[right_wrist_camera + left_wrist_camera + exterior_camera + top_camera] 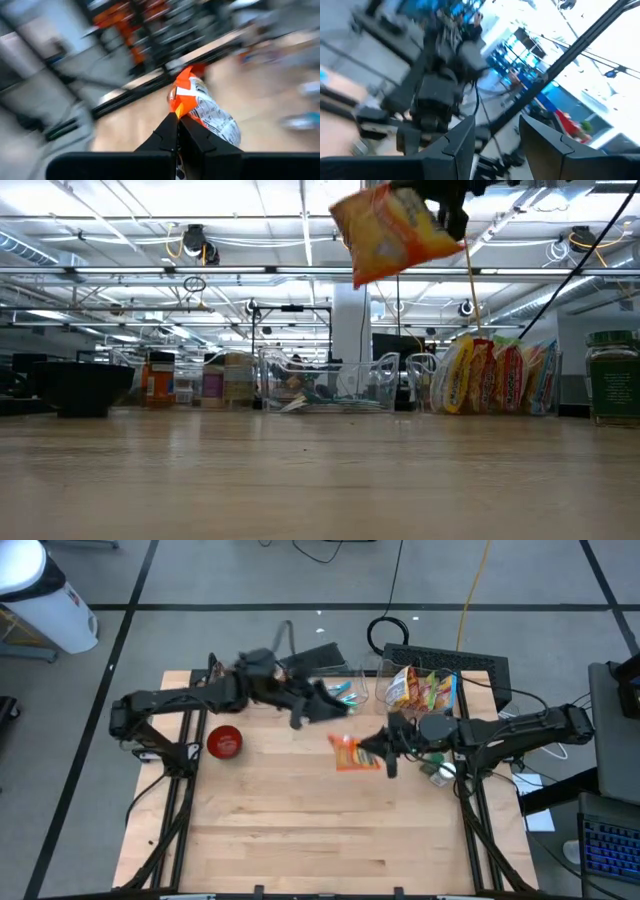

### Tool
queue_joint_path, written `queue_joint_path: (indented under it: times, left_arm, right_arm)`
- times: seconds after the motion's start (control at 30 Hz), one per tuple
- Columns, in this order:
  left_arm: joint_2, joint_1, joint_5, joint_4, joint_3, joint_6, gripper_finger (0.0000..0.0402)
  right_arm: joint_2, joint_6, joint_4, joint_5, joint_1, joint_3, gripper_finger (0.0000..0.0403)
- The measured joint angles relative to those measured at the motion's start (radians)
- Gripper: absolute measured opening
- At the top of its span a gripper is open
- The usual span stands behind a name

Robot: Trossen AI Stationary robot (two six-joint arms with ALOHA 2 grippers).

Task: Pick & Place Food Item
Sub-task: Put the orange noodle pack into the right transparent bin

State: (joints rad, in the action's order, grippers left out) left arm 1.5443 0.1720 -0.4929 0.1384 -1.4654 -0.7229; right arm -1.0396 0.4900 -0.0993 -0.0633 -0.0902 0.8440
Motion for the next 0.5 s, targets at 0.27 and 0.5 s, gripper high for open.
queue_joint_path:
  times: [0.27, 0.5]
  left_arm:
    - [-0.177, 0.111, 0.049, -0.193, 0.000, 0.263, 0.0159]
    - [-0.291, 0.201, 0.135, -0.358, 0.000, 0.482, 0.0159]
  right_arm:
    - [-0.010, -0.001, -0.043, -0.532, 0.020, 0.000, 0.0000]
    - [-0.012, -0.056, -0.176, -0.911, 0.059, 0.000, 0.0000]
